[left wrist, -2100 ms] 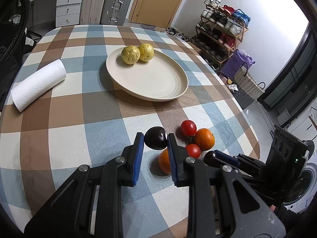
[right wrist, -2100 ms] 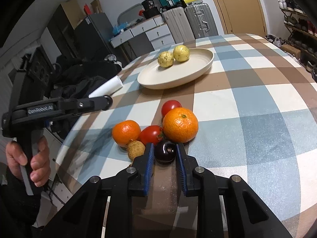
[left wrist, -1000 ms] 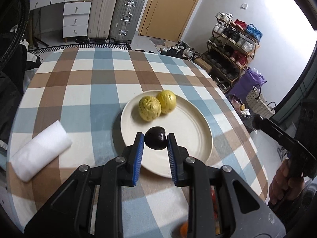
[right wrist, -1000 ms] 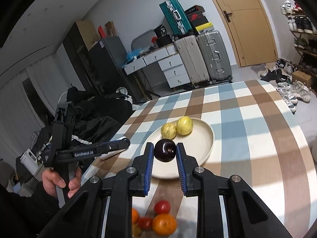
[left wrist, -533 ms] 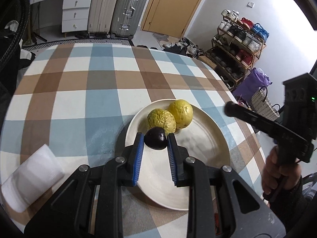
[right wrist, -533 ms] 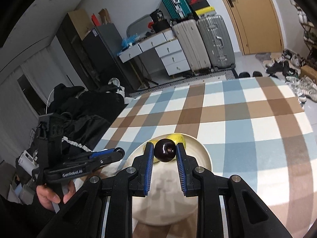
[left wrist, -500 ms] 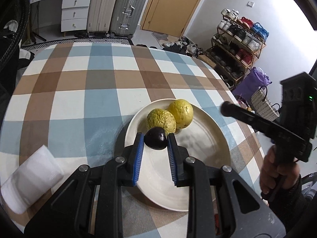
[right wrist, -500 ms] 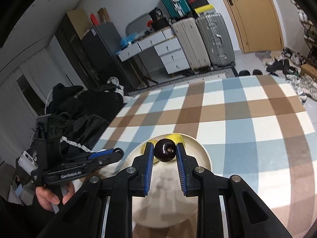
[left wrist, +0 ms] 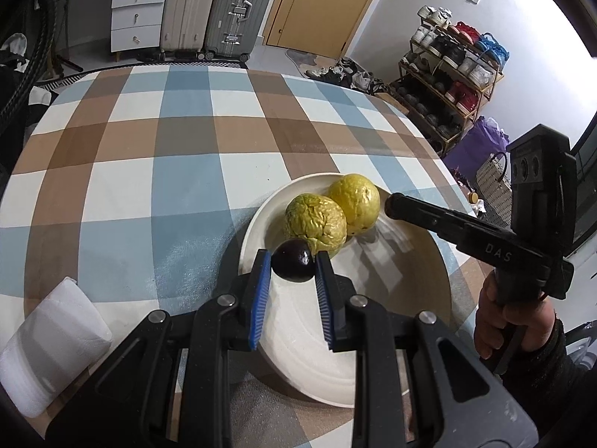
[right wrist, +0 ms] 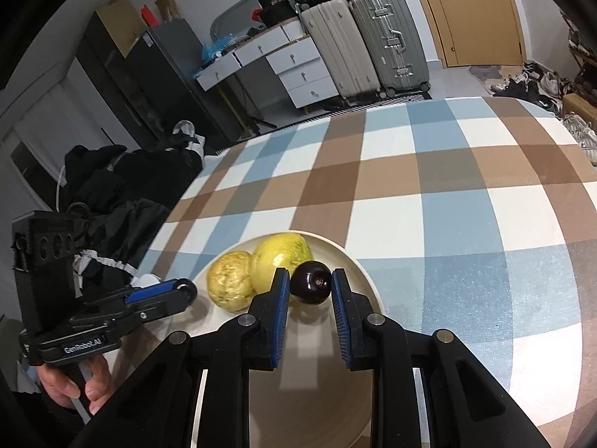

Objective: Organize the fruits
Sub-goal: 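Carry both dark plums onto the cream plate and open both tools, then withdraw both tools from the plate toward the loose oranges and tomatoes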

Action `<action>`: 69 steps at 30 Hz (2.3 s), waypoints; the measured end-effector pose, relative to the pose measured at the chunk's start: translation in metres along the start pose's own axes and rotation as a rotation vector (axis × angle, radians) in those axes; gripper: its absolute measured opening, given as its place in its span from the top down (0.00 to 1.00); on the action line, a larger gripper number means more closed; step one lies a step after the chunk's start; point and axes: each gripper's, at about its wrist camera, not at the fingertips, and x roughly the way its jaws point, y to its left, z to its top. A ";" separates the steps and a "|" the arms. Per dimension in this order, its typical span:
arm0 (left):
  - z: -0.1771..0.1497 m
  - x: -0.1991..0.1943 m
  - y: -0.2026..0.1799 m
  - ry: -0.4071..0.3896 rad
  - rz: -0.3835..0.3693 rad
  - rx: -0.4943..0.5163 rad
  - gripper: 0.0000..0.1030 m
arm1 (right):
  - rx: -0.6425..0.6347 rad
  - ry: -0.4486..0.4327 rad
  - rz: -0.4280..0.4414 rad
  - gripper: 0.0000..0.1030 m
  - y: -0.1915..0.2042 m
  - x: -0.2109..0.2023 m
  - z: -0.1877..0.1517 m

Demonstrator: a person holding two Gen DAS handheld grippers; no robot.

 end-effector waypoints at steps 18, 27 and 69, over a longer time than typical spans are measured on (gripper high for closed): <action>-0.002 -0.017 0.002 -0.016 0.059 -0.041 0.68 | 0.024 -0.061 -0.005 0.58 -0.001 -0.015 0.001; -0.023 -0.064 -0.029 -0.080 0.085 -0.013 0.40 | -0.019 -0.171 -0.018 0.38 0.020 -0.087 -0.018; -0.175 -0.179 -0.078 -0.234 0.224 0.016 0.01 | -0.221 -0.287 -0.040 0.00 0.132 -0.205 -0.219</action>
